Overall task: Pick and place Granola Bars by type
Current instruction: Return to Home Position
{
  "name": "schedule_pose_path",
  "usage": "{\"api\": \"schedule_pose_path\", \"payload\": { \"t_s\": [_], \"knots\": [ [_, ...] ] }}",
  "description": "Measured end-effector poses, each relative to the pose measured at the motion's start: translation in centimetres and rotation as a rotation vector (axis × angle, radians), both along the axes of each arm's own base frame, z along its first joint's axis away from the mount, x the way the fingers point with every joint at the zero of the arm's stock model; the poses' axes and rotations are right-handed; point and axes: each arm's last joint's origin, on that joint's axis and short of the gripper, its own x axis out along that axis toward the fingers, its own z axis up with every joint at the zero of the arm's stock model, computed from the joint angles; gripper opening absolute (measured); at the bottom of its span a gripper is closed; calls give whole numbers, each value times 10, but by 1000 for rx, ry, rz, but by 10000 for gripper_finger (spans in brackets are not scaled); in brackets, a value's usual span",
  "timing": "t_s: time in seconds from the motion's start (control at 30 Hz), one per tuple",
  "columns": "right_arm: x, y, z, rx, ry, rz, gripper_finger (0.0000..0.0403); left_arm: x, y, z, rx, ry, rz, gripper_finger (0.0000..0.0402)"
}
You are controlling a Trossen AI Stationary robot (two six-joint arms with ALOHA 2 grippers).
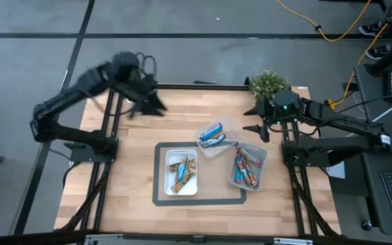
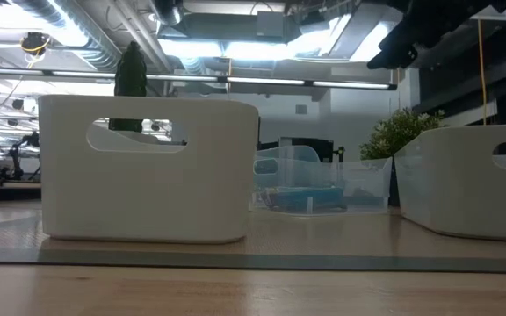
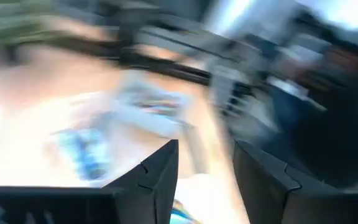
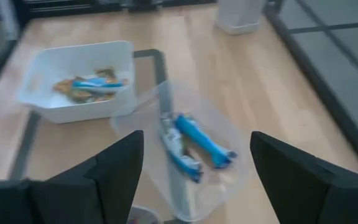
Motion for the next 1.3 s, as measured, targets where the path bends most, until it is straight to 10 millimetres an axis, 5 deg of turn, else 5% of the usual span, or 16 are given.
{"api": "schedule_pose_path", "payload": {
  "t_s": [0.13,0.23,0.43,0.7,1.0,1.2,1.3],
  "knots": [
    [0,1,-1,19,4,40,296,24,11,-62,-43,39,360,136],
    [-1,1,-1,23,1,60,296,39,2,-110,-91,44,438,132],
    [0,2,-1,9,-2,95,296,45,-12,-171,-165,41,534,125],
    [3,0,2,-29,-32,100,296,36,-28,-215,-121,122,699,125],
    [11,-3,1,-20,-45,71,296,8,-105,-243,244,-350,644,125],
    [14,-4,1,-27,-58,71,296,-32,-111,-257,140,-539,702,125],
    [15,-5,3,-39,-83,70,296,-33,-112,-257,187,-526,654,125]
  ]
}}
